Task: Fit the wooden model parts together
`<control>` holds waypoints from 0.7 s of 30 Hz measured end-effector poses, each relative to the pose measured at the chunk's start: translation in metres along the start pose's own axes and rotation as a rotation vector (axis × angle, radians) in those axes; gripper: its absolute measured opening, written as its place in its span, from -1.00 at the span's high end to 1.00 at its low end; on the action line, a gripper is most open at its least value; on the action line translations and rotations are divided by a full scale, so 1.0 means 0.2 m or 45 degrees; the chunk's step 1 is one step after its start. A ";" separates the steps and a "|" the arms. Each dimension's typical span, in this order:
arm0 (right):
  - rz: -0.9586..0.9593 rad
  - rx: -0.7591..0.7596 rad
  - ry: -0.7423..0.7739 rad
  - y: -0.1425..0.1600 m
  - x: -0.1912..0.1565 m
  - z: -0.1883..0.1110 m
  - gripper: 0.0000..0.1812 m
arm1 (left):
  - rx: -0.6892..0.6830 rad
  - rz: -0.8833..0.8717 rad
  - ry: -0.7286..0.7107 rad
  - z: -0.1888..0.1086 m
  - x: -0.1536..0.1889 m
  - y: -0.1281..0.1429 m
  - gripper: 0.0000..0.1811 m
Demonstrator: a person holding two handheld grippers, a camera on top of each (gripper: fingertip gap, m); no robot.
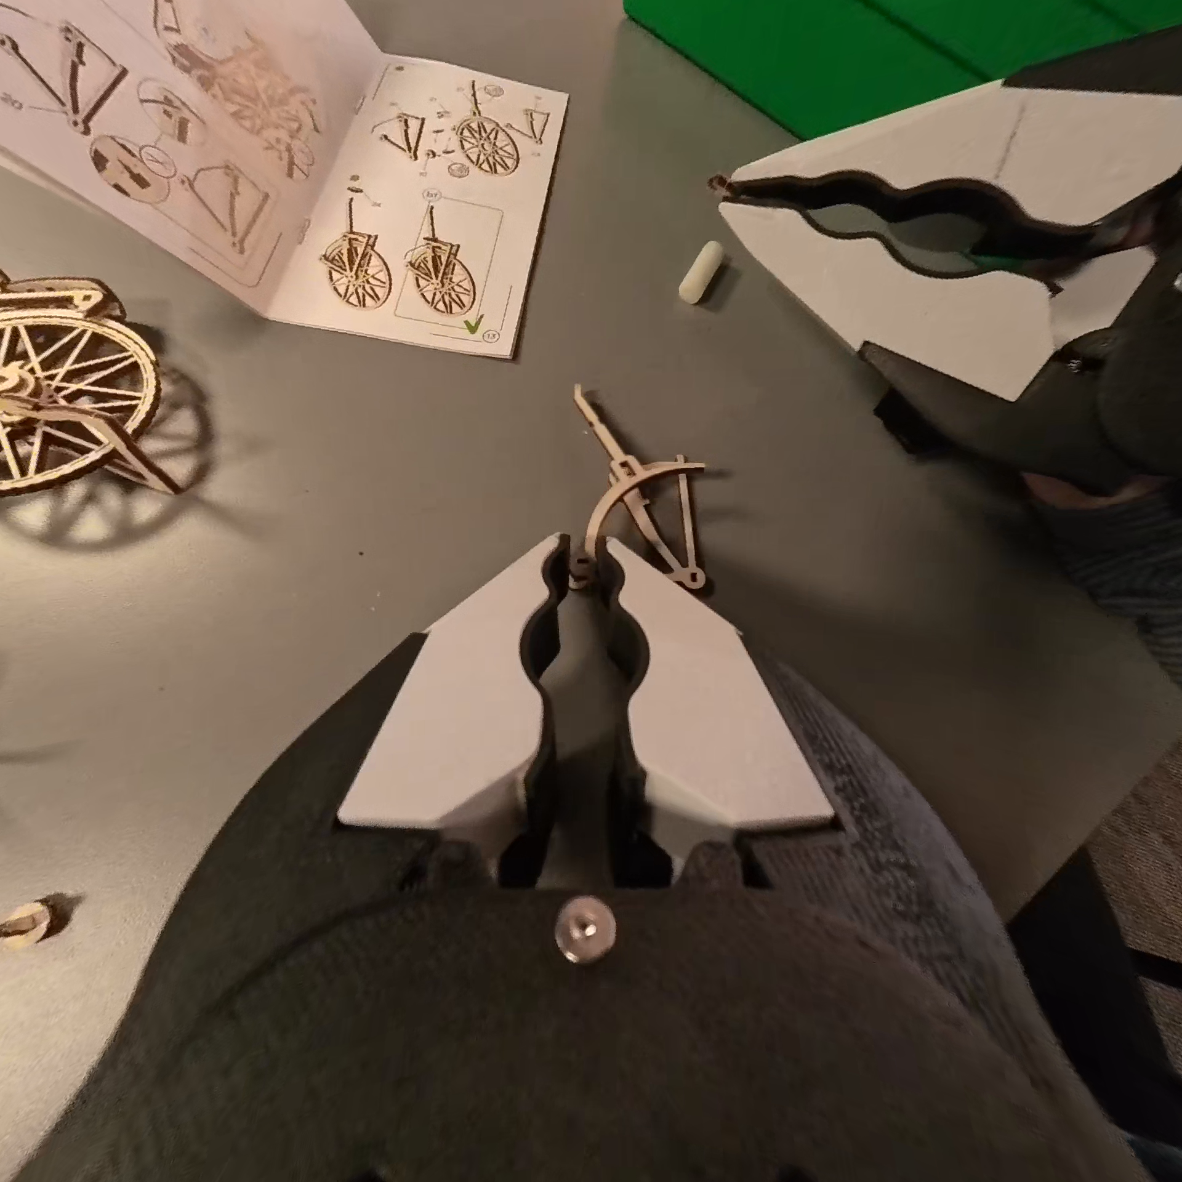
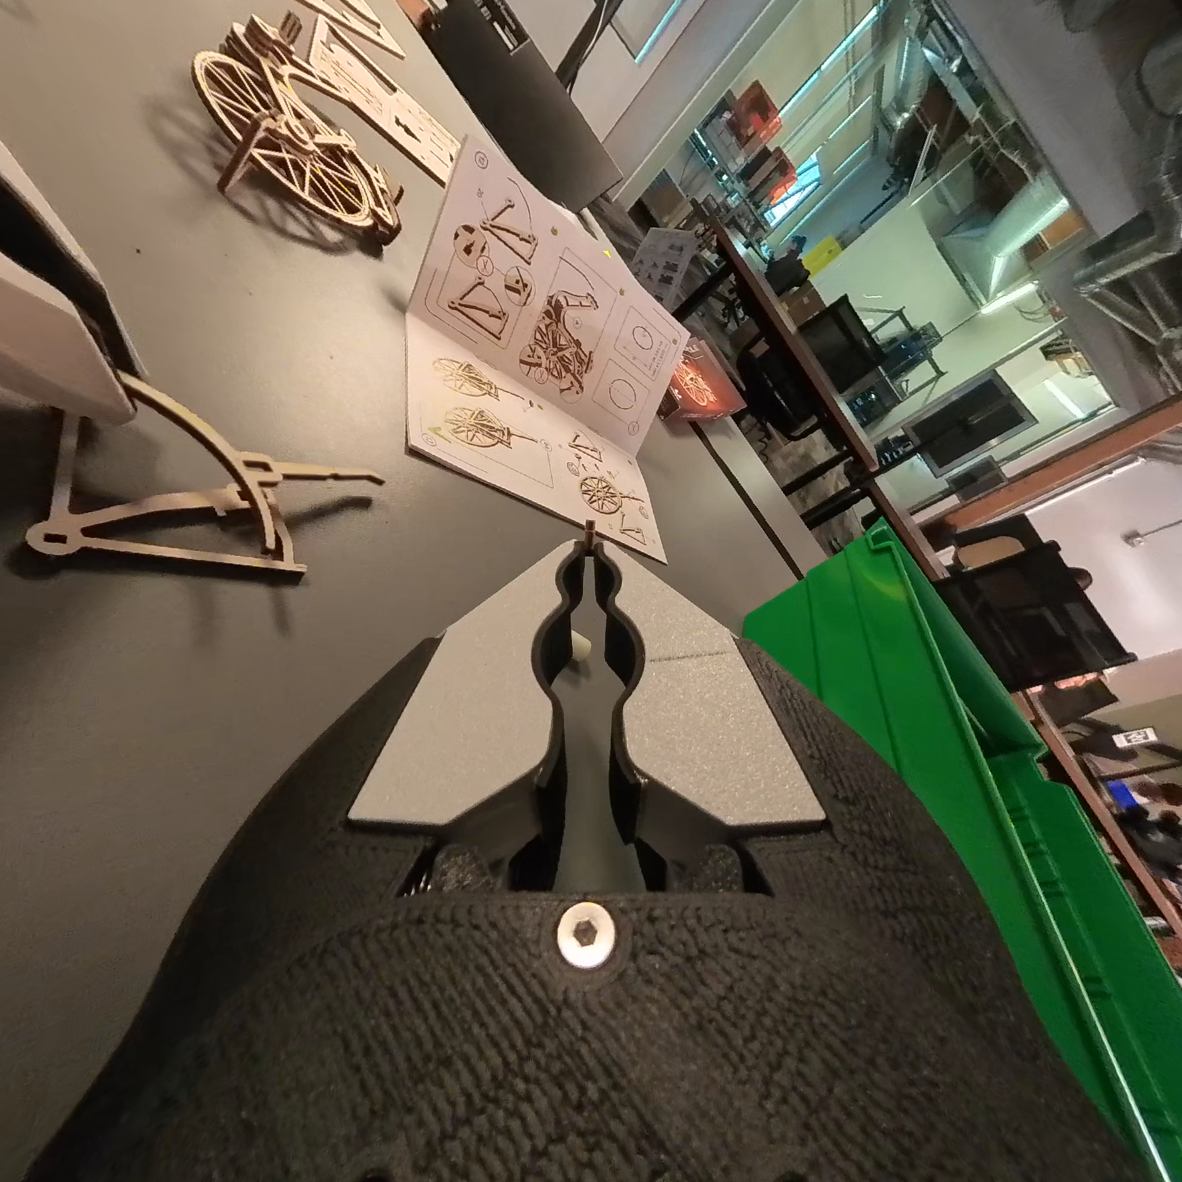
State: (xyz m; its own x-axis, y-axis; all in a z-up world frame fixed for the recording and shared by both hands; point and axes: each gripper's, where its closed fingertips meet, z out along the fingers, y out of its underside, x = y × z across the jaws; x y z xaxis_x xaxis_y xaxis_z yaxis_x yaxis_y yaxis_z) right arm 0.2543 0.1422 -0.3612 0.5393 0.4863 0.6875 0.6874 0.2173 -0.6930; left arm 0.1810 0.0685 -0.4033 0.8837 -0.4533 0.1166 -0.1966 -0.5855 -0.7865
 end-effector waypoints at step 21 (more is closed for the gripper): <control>-0.003 -0.004 -0.004 0.00 0.00 0.00 1.00 | -0.022 0.010 -0.008 0.02 0.00 0.00 0.93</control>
State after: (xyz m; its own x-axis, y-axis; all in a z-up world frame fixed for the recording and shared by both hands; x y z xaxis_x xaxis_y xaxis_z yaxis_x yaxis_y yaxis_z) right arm 0.2540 0.1425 -0.3618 0.5358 0.4886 0.6886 0.6903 0.2162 -0.6905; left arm 0.1835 0.0705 -0.4063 0.8848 -0.4535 0.1065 -0.2106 -0.5934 -0.7769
